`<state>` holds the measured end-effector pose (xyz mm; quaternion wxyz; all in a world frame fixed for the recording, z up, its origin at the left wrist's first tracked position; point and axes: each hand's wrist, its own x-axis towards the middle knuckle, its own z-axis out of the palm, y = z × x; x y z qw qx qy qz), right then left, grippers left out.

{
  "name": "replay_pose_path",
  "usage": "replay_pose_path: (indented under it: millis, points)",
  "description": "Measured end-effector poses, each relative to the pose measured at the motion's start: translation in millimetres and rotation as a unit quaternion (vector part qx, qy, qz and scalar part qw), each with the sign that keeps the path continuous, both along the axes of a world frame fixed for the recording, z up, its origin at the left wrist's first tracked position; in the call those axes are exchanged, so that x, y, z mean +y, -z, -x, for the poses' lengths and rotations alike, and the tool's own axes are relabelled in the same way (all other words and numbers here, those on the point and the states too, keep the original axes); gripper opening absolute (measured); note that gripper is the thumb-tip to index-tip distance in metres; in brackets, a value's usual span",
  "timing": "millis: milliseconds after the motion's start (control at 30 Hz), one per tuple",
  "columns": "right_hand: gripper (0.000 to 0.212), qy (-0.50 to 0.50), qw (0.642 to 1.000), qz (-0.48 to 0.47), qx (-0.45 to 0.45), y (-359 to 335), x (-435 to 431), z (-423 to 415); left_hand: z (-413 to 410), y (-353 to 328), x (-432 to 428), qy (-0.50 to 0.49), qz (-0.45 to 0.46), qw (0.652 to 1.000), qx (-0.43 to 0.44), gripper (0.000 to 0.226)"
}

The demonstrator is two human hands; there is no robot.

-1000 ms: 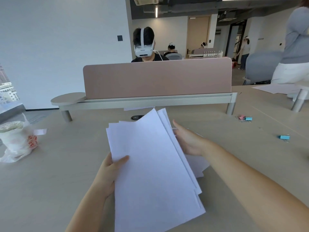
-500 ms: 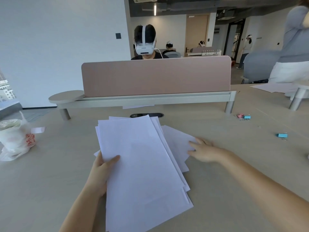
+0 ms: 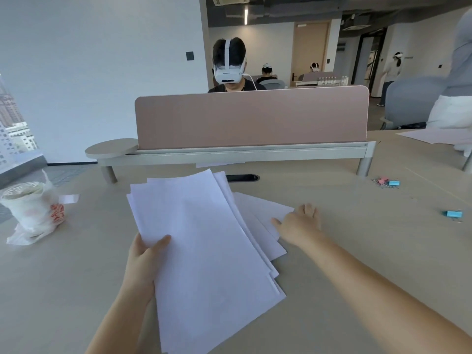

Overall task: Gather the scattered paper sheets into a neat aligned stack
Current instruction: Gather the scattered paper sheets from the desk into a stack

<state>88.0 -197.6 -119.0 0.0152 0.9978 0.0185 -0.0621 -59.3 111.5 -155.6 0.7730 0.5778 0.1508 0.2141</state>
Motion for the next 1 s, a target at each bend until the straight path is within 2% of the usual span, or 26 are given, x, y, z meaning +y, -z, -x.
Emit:
replay_pose_path:
  millis: [133, 233, 333, 400, 467, 533, 567, 667, 700, 767, 833, 1000]
  points:
    - [0.079, -0.011, 0.999, 0.041, 0.02, 6, 5, 12, -6, 1, 5, 0.018, -0.035, 0.999, 0.016, 0.054]
    - [0.079, -0.02, 1.0, -0.015, 0.018, 12, 2, 8, -14, -5, 1, 0.063, -0.041, 0.996, 0.046, 0.044]
    - [0.071, -0.037, 0.989, -0.139, 0.035, 16, -3, -2, -19, -12, -5, 0.097, -0.055, 0.992, 0.062, 0.037]
    - [0.043, -0.01, 0.965, -0.262, 0.012, 12, -7, -7, -20, -12, -8, 0.099, -0.062, 0.991, 0.061, 0.036]
    - [0.043, 0.032, 0.919, -0.393, 0.012, 2, -9, -12, -18, -11, -10, 0.096, -0.064, 0.992, 0.056, 0.036]
    - [0.025, 0.067, 0.861, -0.499, 0.071, -12, -8, -16, -16, -11, -11, 0.099, -0.066, 0.992, 0.049, 0.034]
    - [0.02, 0.076, 0.853, -0.506, 0.099, -16, -6, -16, -14, -11, -12, 0.098, -0.066, 0.992, 0.045, 0.033]
    - [0.025, 0.062, 0.898, -0.426, 0.091, -21, 2, -19, -13, -11, -15, 0.091, -0.069, 0.993, 0.032, 0.041]
    - [0.026, 0.06, 0.902, -0.418, 0.093, -22, 5, -19, -13, -11, -16, 0.093, -0.07, 0.993, 0.029, 0.047]
    - [0.018, 0.078, 0.888, -0.437, 0.121, -25, 11, -25, -13, -11, -17, 0.097, -0.067, 0.992, 0.033, 0.056]
    - [0.021, 0.103, 0.867, -0.457, 0.168, -34, 20, -26, -15, -11, -17, 0.1, -0.07, 0.992, 0.039, 0.06]
    - [0.024, 0.092, 0.878, -0.397, 0.253, -45, 35, -29, -17, -10, -16, 0.103, -0.067, 0.992, 0.034, 0.06]
